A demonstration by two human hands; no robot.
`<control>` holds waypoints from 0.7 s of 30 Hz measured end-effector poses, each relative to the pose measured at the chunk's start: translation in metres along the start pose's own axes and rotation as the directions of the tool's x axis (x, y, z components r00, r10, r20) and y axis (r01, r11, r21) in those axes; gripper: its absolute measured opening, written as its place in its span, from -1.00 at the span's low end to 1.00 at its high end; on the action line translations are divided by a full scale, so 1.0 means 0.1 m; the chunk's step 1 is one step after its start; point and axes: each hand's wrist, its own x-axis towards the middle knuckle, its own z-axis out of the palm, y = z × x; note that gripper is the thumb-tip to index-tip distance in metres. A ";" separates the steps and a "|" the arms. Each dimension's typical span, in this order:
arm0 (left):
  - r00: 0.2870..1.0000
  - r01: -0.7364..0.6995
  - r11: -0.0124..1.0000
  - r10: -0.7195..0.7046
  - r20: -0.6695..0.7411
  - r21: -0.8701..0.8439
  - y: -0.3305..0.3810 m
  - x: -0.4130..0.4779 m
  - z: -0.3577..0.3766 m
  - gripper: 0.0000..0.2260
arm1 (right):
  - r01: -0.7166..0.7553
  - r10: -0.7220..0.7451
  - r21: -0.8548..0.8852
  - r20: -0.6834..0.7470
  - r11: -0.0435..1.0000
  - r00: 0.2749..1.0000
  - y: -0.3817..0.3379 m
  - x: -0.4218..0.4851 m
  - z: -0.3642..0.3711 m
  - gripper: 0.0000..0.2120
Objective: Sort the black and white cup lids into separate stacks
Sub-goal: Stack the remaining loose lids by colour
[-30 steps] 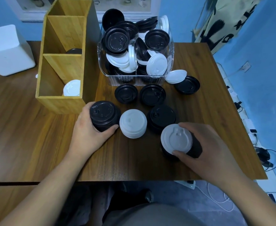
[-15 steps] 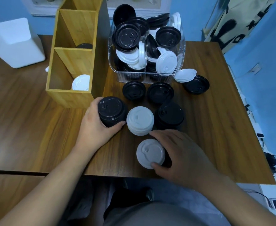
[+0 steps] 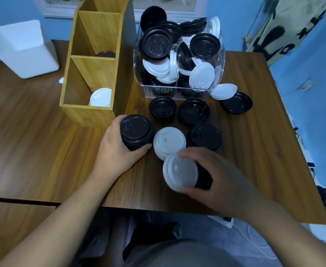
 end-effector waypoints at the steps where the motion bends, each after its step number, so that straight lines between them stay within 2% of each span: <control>1: 1.000 0.000 1.000 0.000 0.001 0.000 0.00 0.00 0.00 -0.16 | 0.004 -0.004 -0.002 -0.002 1.000 1.000 0.00 0.07 -0.08 -0.37; 5: 1.000 -0.001 1.000 0.001 -0.004 -0.006 -0.03 0.00 0.01 -0.16 | 0.000 0.002 -0.067 0.016 0.998 1.000 0.02 0.51 -0.29 -0.36; 10: 1.000 0.009 1.000 -0.009 -0.001 0.007 -0.04 0.00 0.01 -0.17 | 0.041 -0.011 -0.166 0.175 0.985 0.985 0.06 0.89 -0.24 -0.38; 16: 1.000 -0.001 1.000 0.001 -0.009 0.004 -0.05 0.00 0.01 -0.17 | 0.075 0.004 -0.259 0.292 0.963 0.957 0.06 0.98 -0.18 -0.40; 21: 1.000 0.001 1.000 -0.001 -0.004 -0.001 -0.07 0.01 0.01 -0.16 | 0.106 -0.011 -0.289 0.311 0.951 0.950 0.08 0.94 -0.17 -0.44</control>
